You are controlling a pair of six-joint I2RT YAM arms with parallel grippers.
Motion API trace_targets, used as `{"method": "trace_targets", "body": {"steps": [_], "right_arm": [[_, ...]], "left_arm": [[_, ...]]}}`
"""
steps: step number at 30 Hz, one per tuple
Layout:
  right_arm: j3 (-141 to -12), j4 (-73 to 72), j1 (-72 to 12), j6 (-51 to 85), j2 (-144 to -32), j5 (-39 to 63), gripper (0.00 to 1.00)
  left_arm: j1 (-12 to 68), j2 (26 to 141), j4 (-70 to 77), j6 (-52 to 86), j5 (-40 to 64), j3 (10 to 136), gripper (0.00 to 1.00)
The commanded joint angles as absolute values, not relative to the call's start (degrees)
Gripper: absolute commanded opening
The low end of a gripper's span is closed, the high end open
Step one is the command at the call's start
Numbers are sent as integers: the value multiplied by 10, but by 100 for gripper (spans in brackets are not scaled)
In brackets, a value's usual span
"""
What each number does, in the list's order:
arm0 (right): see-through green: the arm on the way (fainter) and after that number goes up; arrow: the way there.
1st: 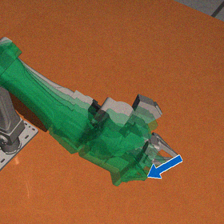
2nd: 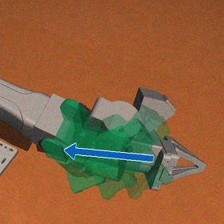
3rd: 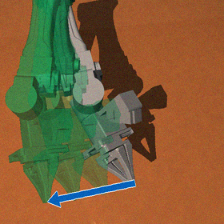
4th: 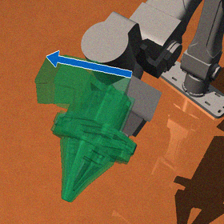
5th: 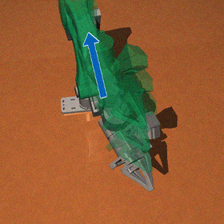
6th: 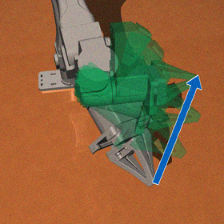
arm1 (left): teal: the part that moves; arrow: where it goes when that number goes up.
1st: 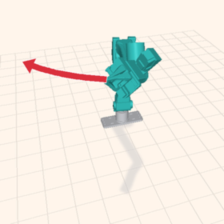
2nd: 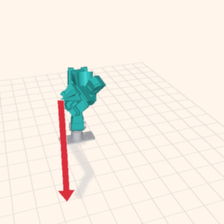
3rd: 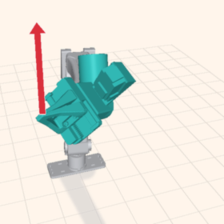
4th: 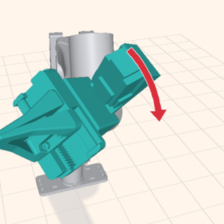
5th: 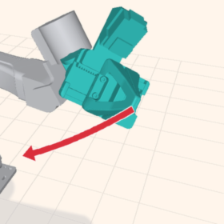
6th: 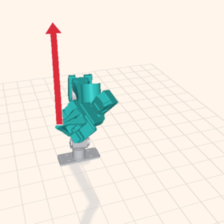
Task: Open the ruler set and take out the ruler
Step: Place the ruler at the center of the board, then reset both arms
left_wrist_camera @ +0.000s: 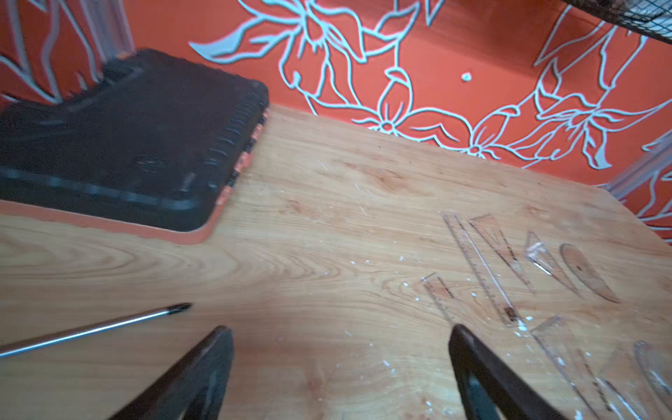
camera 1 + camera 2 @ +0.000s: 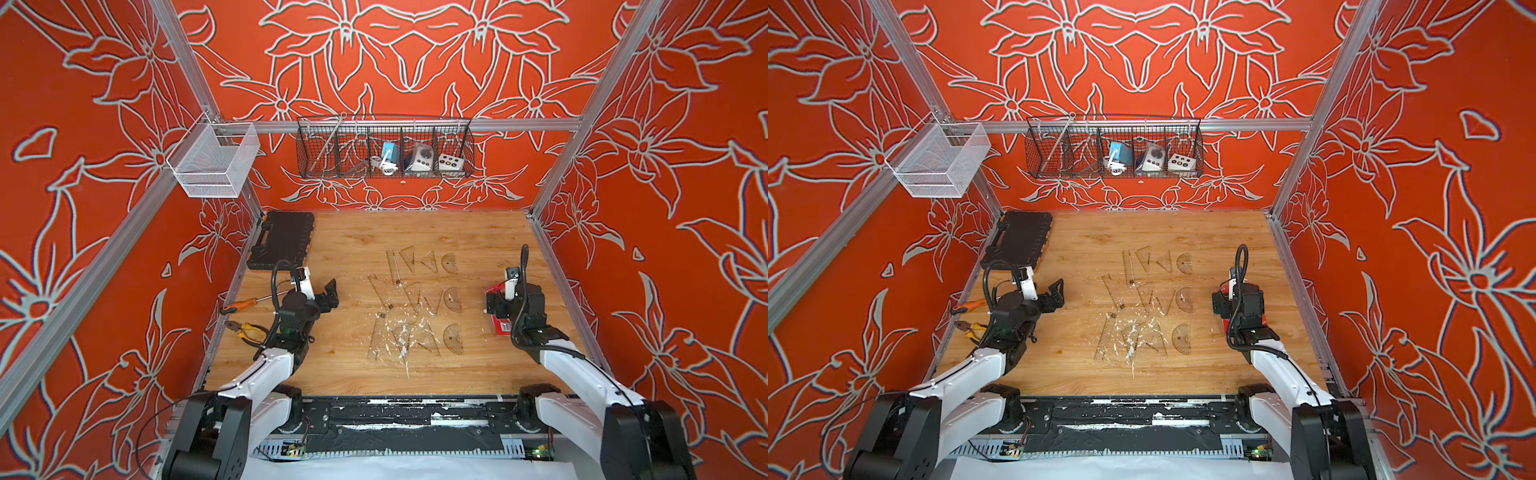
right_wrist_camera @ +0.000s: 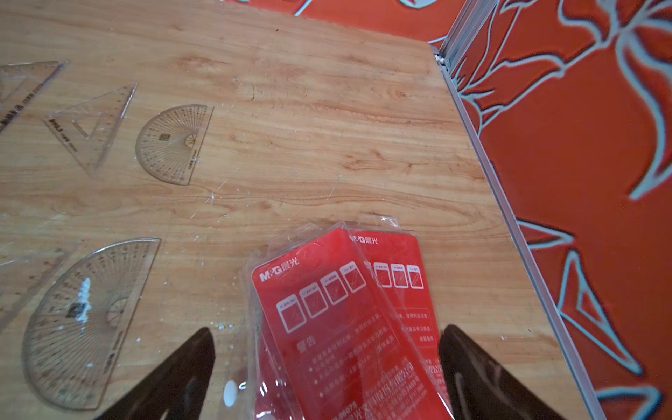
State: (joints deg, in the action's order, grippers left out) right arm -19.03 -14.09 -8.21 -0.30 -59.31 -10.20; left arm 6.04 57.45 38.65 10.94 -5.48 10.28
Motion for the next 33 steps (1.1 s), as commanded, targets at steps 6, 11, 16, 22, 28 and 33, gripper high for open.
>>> {"method": "trace_targets", "body": {"steps": [6,11,16,22,28,33], "right_arm": [[-148,-418,-80,-39,-686,-110,98],[-96,-608,-80,-57,-789,-98,98],[-78,-668,-98,-69,-808,-137,98],[-108,-615,-100,-47,-802,-190,98],[-127,-592,-100,-31,-816,-231,98],[-127,-594,-100,-31,-819,-233,98]], "left_arm": [[58,615,617,19,-127,11,98],[58,701,726,-13,-109,1,98],[58,817,800,-23,-90,25,98],[57,799,722,-14,-100,50,98],[57,806,711,-17,-99,60,98],[57,807,719,-18,-100,58,98]]}}
